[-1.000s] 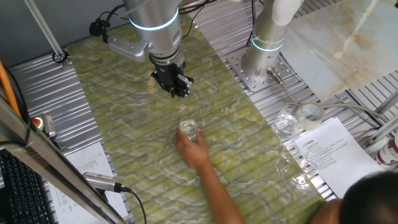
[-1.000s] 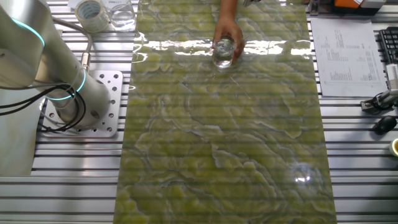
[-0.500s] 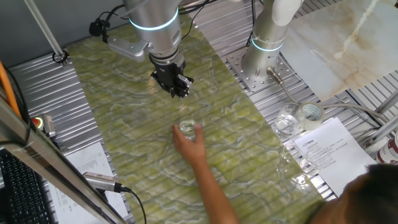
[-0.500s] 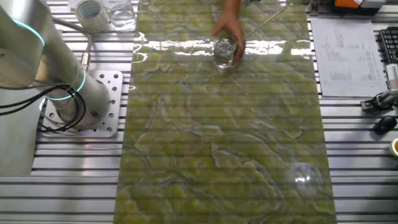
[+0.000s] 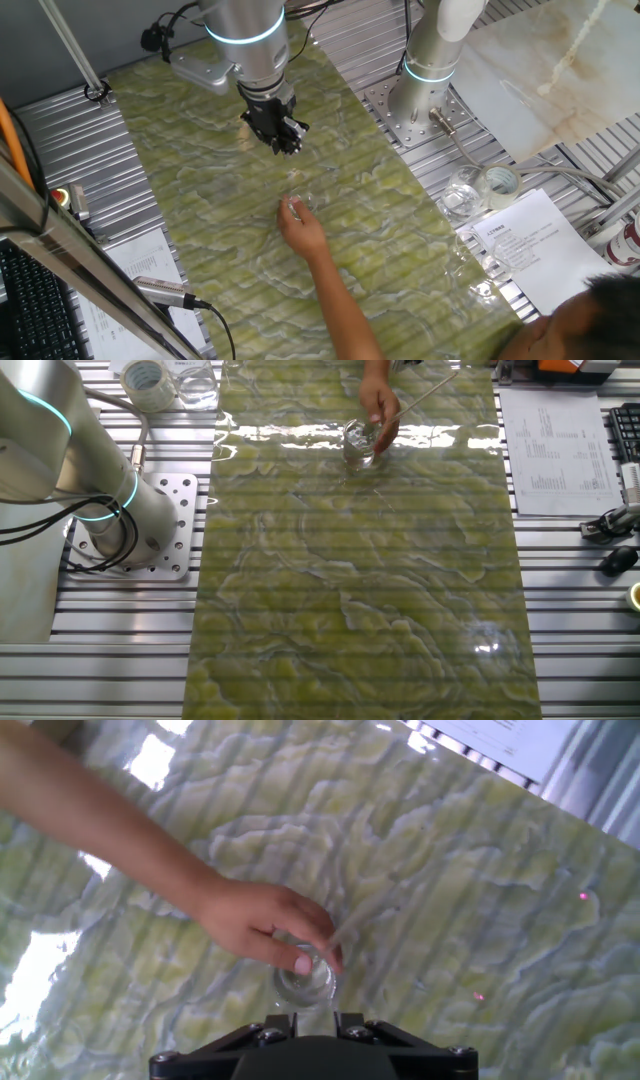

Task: Stir the beaker with a glass rod

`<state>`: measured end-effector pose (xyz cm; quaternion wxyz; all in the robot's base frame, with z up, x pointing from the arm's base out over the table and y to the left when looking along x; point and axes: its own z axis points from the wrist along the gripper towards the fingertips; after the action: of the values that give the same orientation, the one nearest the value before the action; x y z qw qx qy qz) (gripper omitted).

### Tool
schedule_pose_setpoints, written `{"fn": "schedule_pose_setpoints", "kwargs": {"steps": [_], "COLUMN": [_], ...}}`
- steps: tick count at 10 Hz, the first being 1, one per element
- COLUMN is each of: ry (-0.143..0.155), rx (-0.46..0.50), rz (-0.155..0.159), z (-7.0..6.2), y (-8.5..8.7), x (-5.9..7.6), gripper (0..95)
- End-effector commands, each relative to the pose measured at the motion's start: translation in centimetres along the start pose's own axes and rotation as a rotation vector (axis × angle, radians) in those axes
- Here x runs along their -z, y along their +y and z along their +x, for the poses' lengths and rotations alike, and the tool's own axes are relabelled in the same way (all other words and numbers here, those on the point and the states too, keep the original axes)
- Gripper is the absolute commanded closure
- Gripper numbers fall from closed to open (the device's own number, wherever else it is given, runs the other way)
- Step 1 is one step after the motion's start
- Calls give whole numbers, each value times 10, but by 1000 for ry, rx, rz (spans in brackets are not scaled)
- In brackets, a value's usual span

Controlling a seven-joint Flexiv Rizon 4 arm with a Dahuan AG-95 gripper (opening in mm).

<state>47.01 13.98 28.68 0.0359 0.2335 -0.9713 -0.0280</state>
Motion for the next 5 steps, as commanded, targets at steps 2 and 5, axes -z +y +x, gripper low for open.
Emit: {"fn": "schedule_pose_setpoints", "kwargs": {"steps": [2, 5], "ry": [3, 4], "rx": [-75, -233], "rz": [12, 8], "z": [6, 16], "y": [-15, -35], "x": [9, 11], "gripper": [950, 950]}}
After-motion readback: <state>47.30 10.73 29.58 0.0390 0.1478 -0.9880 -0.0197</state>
